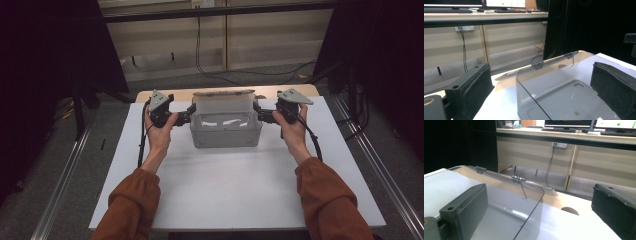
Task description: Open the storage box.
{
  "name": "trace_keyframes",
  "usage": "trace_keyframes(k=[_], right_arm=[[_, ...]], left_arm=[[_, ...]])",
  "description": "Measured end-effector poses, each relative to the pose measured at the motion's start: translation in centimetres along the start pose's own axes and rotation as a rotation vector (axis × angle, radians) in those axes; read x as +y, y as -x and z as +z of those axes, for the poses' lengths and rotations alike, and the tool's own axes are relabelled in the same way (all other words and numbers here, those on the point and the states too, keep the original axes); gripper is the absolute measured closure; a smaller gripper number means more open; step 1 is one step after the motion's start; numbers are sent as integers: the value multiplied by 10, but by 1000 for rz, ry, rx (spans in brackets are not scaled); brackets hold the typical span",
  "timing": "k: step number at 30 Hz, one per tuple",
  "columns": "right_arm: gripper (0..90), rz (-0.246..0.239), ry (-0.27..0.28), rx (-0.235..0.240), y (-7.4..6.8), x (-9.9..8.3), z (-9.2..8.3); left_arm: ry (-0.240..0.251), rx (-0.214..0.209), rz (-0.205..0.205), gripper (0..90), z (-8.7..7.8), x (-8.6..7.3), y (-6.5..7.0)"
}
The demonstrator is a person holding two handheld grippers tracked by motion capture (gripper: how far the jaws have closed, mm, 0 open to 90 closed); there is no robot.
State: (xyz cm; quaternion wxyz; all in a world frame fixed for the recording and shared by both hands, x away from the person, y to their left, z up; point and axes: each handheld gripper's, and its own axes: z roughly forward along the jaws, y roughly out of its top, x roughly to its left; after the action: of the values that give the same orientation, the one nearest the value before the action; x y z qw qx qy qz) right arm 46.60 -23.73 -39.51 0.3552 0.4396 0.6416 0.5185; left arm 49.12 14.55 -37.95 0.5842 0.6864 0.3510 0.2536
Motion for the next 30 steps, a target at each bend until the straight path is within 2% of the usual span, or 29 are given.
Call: trace_keyframes(k=[6, 8, 9, 12, 15, 18, 23, 26, 28, 30], right_arm=[[5, -4, 17, -10, -6, -4, -12], [5, -11, 20, -11, -8, -5, -15], [4, -21, 25, -13, -9, -5, -17], [0, -19, 40, -31, -9, -6, -23], [0, 1, 45, -39, -8, -8, -29], [0, 1, 48, -39, -8, -12, -36], [0, -4, 57, -48, -7, -18, -49], [0, -14, 73, -66, -6, -19, -58], [0, -23, 87, -75, -6, -20, -65], [0, -23, 93, -78, -6, -22, -72]], left_arm=[[0, 2, 9, 35, -11, -7, 4], [0, 3, 22, 35, -15, -8, 4], [2, 6, 13, 35, -16, -9, 6], [-7, 20, 25, 35, -22, -13, 8], [-6, 15, 0, 35, -28, -16, 11], [4, 22, 3, 35, -35, -20, 13], [2, 18, 23, 35, -44, -25, 19], [1, 12, 12, 35, -51, -27, 23], [24, -3, -13, 35, -57, -29, 29], [24, -6, 5, 35, -62, -31, 32]])
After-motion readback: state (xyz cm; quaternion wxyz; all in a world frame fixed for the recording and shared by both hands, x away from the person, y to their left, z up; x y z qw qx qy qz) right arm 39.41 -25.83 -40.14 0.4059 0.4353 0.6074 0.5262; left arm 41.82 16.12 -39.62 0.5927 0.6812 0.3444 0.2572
